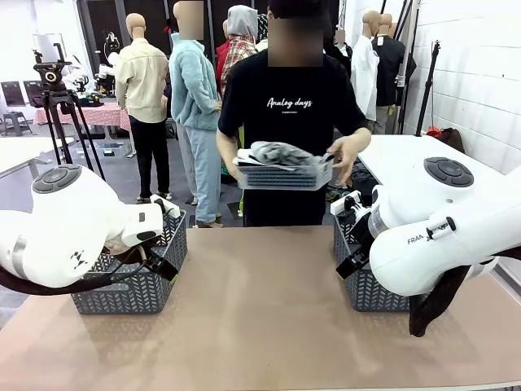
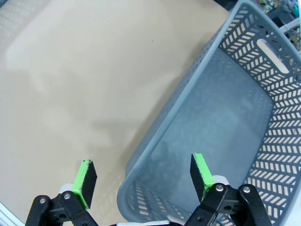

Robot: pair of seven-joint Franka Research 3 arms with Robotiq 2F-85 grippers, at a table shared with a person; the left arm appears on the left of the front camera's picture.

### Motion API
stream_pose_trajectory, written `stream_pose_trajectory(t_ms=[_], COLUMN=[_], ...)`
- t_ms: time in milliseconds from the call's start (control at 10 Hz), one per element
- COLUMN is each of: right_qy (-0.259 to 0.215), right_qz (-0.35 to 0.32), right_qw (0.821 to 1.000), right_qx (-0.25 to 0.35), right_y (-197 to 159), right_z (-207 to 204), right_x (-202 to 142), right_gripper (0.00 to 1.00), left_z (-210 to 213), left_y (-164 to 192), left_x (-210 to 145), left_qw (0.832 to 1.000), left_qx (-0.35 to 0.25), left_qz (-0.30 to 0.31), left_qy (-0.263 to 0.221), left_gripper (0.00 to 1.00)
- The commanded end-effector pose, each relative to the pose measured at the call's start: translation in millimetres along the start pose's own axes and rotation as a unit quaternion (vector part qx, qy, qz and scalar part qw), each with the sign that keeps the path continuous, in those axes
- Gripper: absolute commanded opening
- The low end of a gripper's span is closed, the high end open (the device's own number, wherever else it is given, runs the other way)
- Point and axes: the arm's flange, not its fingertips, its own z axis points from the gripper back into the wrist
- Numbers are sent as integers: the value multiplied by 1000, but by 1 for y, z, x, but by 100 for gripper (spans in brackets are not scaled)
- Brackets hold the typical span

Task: Sort the tops and bottoms.
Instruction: Lift clothes from the center of the table with your left hand.

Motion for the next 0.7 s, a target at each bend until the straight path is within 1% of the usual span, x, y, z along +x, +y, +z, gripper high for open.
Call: stream_pose_trajectory(t_ms=[0,400,500,600], right_qy=[0,0,1,-7], right_qz=[0,0,12,17], right_qw=[1000,1000,1000,1000], right_qx=[0,0,-14,-12], right_y=[0,0,5,10], right_z=[0,0,10,24], right_x=[0,0,6,10], right_gripper=[100,100,100,100], left_z=[0,0,14,30], left_y=[2,0,2,4], left_x=[-1,0,2,3], left_qw=[1000,1000,1000,1000], left_qx=[0,0,1,-10], left_qz=[3,0,-5,-7], left_qy=[0,0,-5,-18], left_gripper=[100,100,100,100])
